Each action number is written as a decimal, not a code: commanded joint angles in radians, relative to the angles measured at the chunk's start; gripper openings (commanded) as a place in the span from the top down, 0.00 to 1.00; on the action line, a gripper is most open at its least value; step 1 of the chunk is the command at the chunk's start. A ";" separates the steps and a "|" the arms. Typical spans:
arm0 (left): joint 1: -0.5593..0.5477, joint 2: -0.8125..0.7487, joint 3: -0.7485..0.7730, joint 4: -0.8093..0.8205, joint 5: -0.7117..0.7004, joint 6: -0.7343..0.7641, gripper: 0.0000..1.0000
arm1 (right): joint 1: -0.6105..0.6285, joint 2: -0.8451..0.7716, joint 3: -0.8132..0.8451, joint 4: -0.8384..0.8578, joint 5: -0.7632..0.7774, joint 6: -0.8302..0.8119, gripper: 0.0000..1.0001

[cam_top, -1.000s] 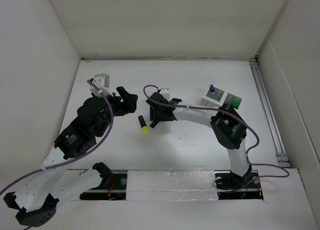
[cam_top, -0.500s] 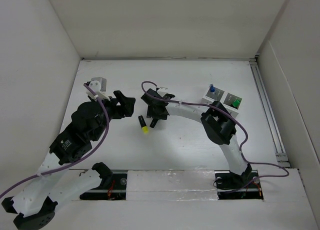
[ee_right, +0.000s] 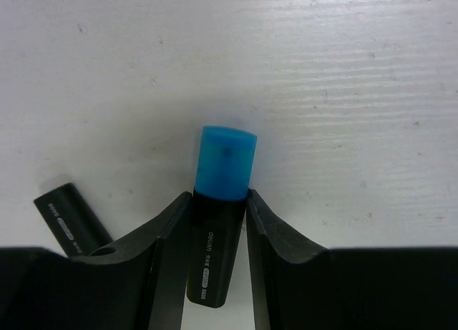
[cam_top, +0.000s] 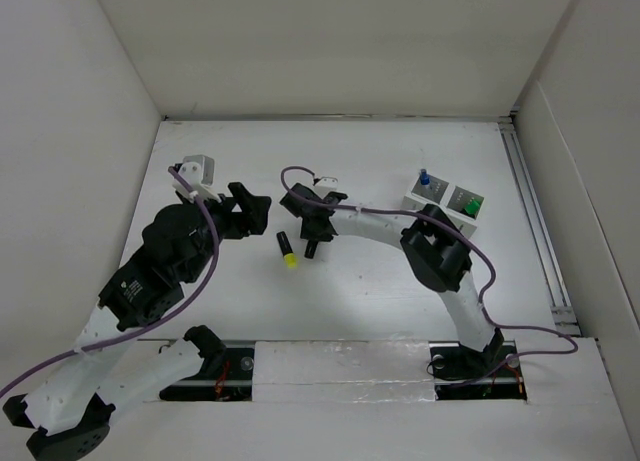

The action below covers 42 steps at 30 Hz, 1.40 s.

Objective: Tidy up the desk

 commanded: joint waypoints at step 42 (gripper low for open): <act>-0.005 0.165 -0.056 0.224 0.124 -0.170 0.31 | -0.874 -0.765 -0.507 0.280 0.110 -0.485 0.79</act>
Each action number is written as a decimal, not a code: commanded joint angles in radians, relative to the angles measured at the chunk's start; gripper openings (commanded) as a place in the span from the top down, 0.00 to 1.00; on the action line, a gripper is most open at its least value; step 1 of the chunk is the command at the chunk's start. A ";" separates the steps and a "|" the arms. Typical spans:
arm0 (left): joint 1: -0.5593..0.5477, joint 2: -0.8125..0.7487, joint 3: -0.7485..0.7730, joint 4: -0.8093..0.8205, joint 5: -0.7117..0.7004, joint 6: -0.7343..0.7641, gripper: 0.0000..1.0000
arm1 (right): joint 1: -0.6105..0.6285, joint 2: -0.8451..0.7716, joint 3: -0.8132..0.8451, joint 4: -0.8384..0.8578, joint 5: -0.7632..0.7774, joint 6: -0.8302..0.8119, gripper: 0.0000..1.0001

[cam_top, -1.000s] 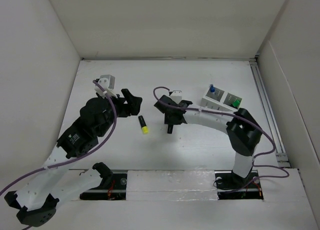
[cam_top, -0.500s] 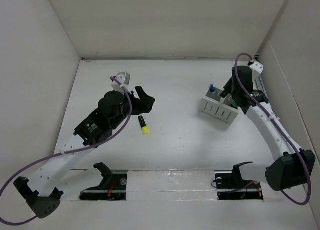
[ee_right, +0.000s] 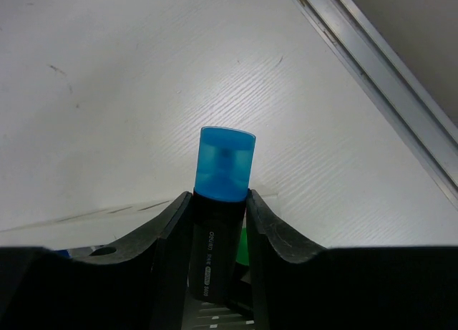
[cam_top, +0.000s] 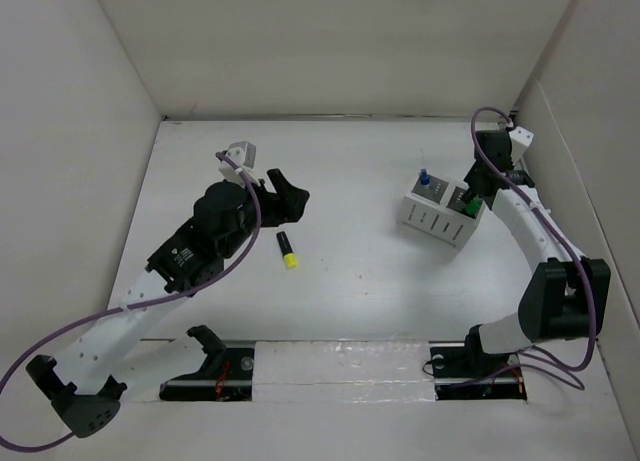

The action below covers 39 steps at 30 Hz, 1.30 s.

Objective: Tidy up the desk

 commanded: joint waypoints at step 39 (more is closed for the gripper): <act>-0.004 -0.116 0.089 0.022 -0.127 0.040 0.33 | 0.703 0.006 -0.023 0.123 -0.217 0.014 0.92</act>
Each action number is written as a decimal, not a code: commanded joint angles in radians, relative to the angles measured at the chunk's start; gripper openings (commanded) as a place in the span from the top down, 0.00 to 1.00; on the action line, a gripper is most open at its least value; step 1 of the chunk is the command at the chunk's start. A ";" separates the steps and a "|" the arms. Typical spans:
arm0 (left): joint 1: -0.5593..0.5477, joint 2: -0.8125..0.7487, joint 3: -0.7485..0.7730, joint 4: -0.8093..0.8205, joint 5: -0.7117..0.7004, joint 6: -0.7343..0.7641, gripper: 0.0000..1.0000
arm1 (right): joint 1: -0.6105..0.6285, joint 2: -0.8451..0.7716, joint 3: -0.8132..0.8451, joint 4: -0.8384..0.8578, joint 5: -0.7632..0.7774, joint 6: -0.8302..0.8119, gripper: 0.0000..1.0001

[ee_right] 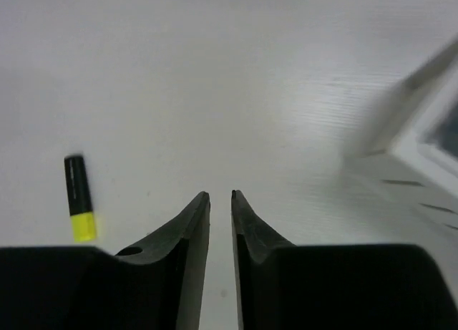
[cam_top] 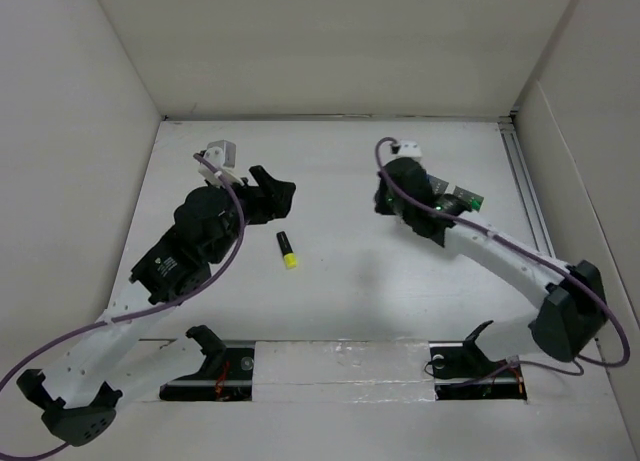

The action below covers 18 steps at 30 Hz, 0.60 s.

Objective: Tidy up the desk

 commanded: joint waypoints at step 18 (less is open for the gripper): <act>0.005 -0.249 0.128 -0.167 -0.185 0.000 0.31 | 0.344 0.850 0.741 -0.203 -0.135 -0.058 0.35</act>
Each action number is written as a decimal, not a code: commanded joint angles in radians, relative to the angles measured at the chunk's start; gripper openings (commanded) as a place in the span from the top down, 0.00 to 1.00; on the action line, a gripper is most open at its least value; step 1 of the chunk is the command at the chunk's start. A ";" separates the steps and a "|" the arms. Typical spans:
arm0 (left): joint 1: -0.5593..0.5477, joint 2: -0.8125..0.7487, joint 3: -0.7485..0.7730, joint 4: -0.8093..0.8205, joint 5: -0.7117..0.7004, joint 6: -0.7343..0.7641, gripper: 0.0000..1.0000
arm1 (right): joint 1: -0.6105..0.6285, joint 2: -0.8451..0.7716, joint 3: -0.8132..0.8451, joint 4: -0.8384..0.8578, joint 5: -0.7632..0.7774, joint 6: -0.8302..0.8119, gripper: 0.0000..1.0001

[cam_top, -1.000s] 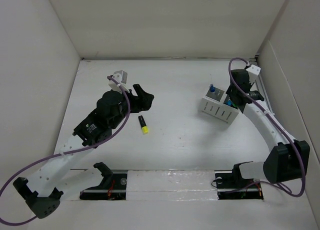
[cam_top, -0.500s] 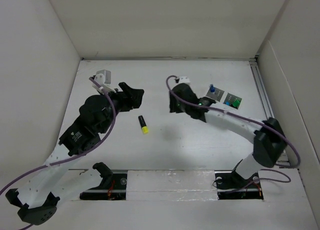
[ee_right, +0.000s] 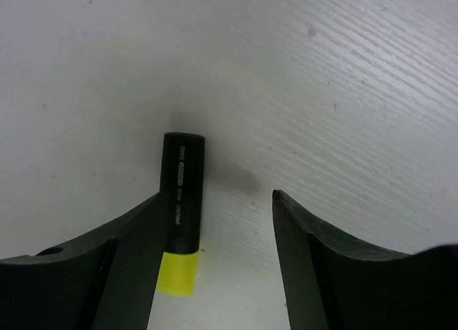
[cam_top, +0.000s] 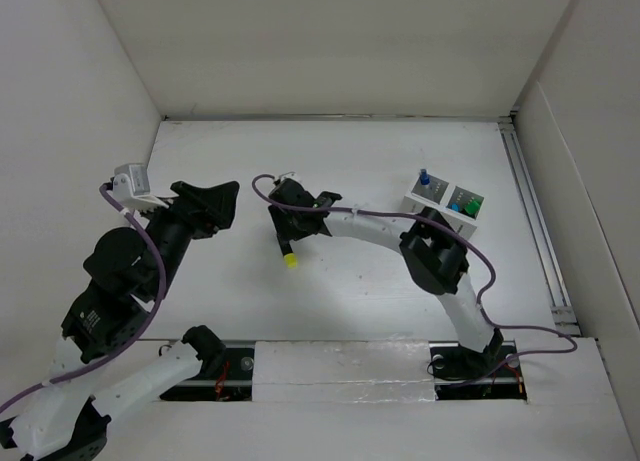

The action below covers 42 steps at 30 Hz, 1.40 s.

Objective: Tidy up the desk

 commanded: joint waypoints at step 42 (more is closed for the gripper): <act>0.003 0.351 0.038 0.173 0.274 0.028 0.30 | -0.871 -0.894 -0.583 0.167 -0.033 -0.039 1.00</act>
